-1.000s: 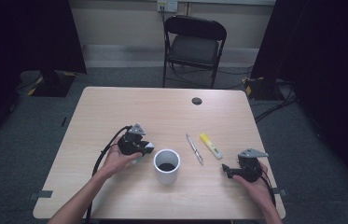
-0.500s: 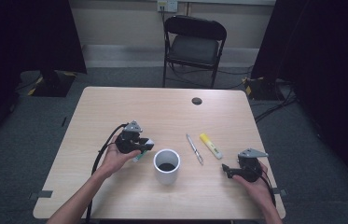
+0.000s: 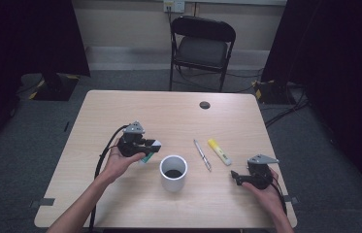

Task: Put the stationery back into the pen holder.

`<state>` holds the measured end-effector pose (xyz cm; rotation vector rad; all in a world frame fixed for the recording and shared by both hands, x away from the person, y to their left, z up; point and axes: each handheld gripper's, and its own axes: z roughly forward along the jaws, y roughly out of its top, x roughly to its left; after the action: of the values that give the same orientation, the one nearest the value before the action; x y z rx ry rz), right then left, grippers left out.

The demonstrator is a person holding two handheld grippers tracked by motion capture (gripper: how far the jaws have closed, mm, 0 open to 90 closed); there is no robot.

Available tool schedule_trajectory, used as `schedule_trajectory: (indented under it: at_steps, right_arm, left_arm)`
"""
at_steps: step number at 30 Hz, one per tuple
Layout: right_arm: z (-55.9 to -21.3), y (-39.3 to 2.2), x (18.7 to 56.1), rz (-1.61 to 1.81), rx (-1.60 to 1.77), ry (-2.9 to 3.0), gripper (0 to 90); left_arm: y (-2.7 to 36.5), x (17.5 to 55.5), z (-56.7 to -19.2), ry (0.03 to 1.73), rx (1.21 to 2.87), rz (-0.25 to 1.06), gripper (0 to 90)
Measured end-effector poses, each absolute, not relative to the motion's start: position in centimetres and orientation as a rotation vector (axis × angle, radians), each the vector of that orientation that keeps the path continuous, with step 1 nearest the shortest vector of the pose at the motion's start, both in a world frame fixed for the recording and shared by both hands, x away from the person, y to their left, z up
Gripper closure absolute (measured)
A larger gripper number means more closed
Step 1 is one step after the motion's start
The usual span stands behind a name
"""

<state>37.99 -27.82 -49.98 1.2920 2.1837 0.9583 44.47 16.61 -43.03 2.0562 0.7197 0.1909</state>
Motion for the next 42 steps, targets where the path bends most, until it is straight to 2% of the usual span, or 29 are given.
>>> schedule_trajectory:
  at_steps: [21,42]
  right_arm:
    - [-50.0,-27.8,38.0,0.958,1.292,2.183,17.6]
    - [-50.0,-27.8,38.0,0.958,1.292,2.183,17.6]
  left_arm:
    - [17.2,43.5,-40.1,0.658,1.949,0.215,65.2]
    - [15.5,41.0,-36.7,0.525,1.874,0.186,65.2]
